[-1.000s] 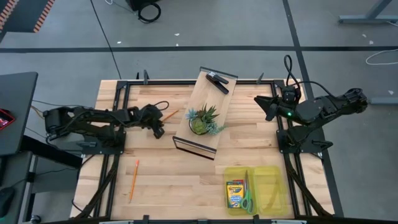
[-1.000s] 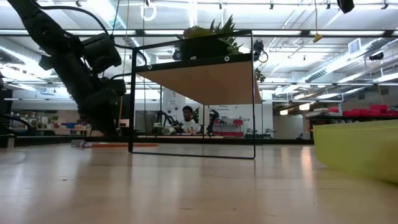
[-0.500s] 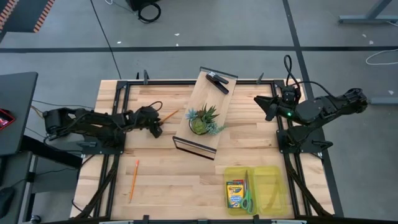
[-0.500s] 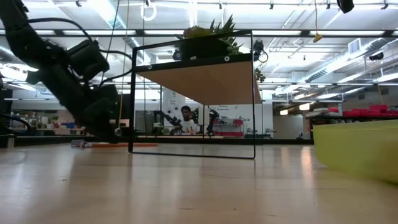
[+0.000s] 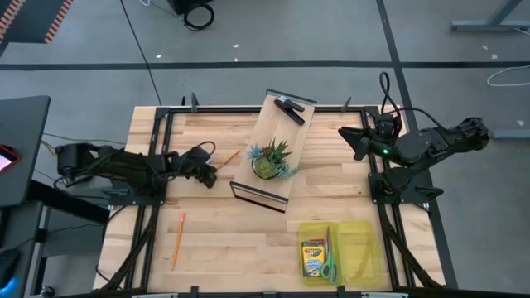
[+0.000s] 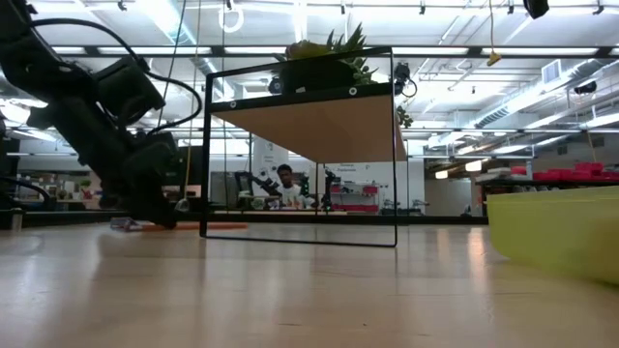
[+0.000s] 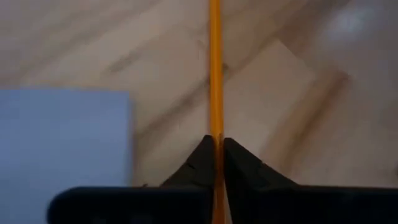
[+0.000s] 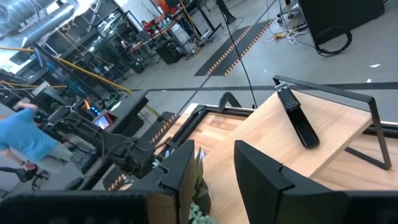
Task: Pack school essentials
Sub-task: Put the top orange pencil into the yellow supply box
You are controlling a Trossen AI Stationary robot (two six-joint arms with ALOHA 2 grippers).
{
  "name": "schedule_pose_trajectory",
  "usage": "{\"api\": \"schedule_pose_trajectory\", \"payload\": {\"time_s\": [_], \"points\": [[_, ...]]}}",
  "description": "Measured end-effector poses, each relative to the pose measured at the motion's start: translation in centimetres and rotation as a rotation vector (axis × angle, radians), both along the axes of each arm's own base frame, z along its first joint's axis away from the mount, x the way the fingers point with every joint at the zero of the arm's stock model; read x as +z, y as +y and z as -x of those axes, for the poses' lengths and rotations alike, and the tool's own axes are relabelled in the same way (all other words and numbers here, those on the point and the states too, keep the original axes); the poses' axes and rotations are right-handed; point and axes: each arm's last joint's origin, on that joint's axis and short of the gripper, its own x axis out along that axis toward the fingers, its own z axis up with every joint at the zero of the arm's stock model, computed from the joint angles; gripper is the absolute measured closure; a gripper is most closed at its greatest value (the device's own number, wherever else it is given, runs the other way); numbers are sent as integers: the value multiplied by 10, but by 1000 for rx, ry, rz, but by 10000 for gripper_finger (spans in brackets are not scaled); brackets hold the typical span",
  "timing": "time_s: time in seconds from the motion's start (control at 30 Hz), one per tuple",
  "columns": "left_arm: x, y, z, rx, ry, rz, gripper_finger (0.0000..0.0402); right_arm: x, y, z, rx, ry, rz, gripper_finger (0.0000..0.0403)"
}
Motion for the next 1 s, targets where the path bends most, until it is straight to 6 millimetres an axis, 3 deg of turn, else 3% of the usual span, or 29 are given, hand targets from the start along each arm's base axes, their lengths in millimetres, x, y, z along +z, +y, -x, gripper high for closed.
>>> {"api": "schedule_pose_trajectory", "payload": {"time_s": [0.6,1.0], "points": [[1,-50,-5,-33,-41,194,389,1,1,-1,19,2,5,283],[20,-66,-15,-148,121,172,393,0,1,-1,26,5,6,283]]}}
